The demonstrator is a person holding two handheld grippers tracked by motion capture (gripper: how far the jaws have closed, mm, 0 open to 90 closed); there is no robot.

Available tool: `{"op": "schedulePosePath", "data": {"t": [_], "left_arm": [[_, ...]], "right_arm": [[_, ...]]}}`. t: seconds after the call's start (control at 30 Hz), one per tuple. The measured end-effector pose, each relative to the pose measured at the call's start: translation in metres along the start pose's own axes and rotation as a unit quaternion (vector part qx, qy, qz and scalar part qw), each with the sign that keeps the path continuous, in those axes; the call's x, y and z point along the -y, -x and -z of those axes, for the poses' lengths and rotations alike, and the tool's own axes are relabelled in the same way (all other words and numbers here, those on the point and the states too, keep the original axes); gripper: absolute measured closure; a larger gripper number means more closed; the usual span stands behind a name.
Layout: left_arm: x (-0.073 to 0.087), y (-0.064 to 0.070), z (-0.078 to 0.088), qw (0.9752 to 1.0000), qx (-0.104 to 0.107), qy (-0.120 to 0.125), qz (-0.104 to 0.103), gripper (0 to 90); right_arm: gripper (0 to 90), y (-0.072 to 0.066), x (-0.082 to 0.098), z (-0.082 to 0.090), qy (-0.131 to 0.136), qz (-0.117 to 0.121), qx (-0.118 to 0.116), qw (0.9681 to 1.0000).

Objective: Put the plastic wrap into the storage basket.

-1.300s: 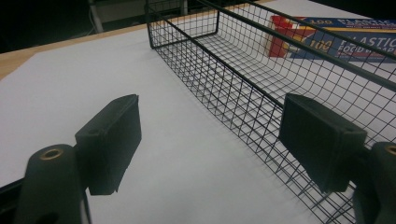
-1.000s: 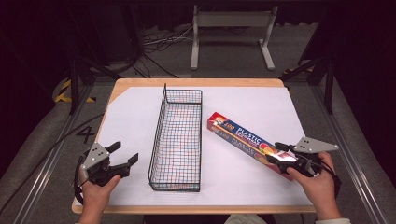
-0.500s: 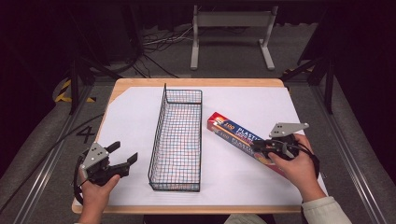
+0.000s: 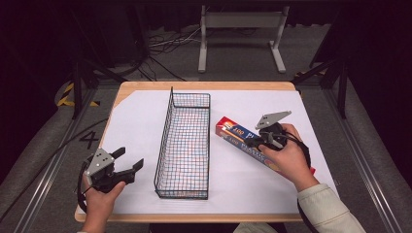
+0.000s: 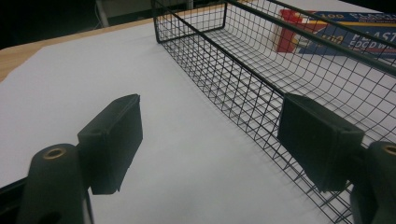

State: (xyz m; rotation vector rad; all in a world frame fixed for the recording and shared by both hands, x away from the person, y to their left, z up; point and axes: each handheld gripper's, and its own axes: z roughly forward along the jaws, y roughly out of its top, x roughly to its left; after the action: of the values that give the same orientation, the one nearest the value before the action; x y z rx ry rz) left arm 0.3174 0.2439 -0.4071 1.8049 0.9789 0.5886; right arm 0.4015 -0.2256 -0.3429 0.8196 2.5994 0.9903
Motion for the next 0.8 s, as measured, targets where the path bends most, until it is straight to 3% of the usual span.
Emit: {"op": "schedulePosePath", "data": {"t": [0.37,0.8], "left_arm": [[0.0,-0.001,-0.001,1.0,-0.002,-0.002,-0.004,22.6],[0.001,0.0,-0.002,0.9999,-0.007,-0.005,-0.01,22.9]], "right_arm": [[90.0,0.002,-0.026,-0.034,-0.027,0.003,-0.01,0.9996],[90.0,0.002,-0.035,-0.082,-0.084,0.005,-0.002,0.9965]]}}
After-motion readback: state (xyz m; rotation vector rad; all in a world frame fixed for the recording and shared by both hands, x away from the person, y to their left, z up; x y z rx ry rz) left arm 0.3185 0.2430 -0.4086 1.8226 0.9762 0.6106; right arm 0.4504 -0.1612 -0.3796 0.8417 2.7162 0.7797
